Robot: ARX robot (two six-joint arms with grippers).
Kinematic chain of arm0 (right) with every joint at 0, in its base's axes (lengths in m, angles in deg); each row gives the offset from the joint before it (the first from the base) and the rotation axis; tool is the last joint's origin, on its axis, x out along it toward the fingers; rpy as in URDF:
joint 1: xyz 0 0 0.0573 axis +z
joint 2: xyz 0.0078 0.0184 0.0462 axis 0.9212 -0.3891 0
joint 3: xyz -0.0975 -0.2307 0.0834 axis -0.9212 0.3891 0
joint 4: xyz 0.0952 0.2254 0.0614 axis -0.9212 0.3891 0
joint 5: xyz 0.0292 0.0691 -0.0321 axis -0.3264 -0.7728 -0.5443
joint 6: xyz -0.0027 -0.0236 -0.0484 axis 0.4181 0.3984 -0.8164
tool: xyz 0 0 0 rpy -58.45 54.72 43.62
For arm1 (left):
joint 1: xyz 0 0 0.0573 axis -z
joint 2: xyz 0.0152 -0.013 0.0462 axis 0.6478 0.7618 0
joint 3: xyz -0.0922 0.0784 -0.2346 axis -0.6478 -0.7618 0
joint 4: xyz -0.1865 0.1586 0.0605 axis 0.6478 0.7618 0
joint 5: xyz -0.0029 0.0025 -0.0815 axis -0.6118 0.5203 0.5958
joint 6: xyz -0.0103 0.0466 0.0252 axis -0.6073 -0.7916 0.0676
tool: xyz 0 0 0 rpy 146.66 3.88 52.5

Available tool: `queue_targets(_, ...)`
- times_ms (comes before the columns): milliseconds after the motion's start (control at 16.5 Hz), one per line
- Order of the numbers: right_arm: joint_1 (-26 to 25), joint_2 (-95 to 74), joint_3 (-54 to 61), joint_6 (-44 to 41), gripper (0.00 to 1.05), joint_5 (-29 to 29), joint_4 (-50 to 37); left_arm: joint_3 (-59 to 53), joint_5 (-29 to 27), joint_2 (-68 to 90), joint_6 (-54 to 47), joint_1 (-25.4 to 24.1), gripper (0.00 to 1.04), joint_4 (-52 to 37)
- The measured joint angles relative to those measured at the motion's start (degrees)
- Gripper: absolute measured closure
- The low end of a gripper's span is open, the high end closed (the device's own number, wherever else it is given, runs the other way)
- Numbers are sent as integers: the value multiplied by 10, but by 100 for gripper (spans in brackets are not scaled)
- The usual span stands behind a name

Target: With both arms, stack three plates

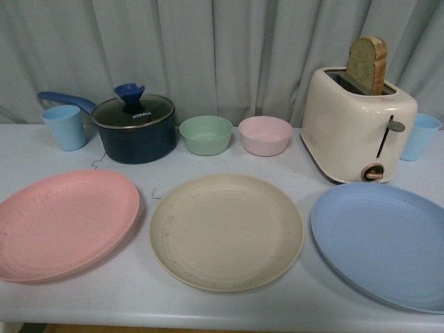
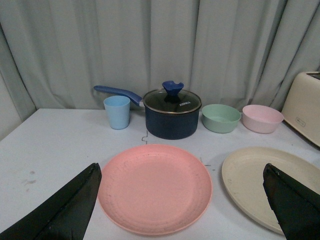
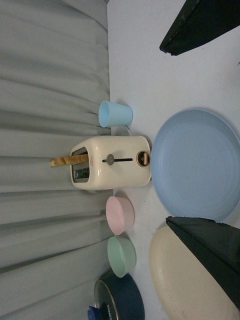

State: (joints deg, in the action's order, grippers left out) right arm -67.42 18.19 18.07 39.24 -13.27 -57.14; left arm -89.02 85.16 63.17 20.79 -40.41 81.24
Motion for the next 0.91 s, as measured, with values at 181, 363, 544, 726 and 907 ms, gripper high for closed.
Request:
queue_targets(181, 0, 0, 0, 0, 6, 0, 0, 0, 0, 0, 0, 0, 7, 0)
queue_targets(363, 0, 0, 0, 0, 6, 0, 0, 0, 0, 0, 0, 0, 7, 0)
queue_targets(544, 0, 0, 0, 0, 6, 0, 0, 0, 0, 0, 0, 0, 7, 0)
queue_targets(726, 0, 0, 0, 0, 6, 0, 0, 30, -49, 27, 15, 17, 7, 95)
queue_targets(907, 0, 0, 0, -2, 6, 0, 1, 184, -82, 337, 37, -59, 7, 198)
